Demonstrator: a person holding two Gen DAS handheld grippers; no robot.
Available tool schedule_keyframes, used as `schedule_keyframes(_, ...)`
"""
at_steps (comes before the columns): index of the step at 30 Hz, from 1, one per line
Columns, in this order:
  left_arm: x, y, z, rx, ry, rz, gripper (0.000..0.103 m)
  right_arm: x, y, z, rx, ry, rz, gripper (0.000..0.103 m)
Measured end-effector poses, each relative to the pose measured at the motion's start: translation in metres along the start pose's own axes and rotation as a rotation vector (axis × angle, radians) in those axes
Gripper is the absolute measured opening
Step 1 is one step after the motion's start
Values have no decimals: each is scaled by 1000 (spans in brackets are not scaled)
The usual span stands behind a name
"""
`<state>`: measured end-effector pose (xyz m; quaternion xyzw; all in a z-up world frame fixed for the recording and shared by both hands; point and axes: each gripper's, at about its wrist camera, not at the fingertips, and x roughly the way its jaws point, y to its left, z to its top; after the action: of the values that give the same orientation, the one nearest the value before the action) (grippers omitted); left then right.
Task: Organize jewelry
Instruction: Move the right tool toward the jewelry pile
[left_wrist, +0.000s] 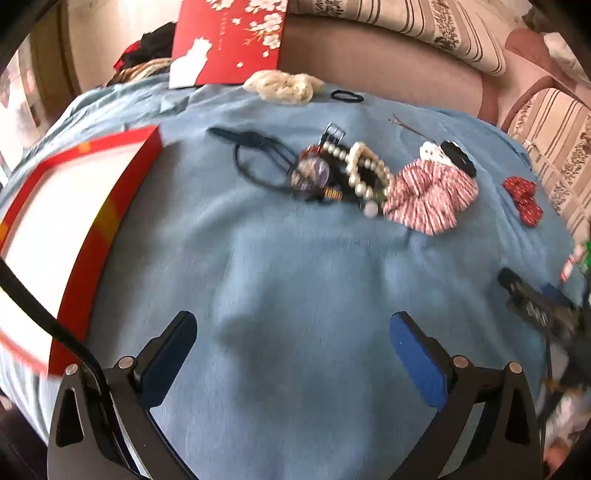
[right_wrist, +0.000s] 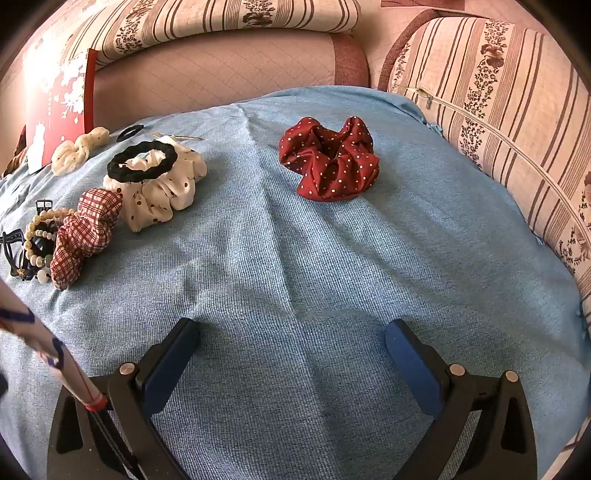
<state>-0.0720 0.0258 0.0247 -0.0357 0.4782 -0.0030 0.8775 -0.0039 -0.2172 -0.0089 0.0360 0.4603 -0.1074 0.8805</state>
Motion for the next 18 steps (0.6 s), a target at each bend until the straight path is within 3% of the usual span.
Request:
schedule_keyframes(3,-7,13,-23,-7,18,-10,103,0,0,0,0,0,0,103)
schedule_keyframes(9,-15,12,-48,91,-38,25,103,0,0,0,0,0,0,103)
schedule_keyframes(18,-14,8,-37,100,15,33,103,0,4,0,-14,4,-19,103)
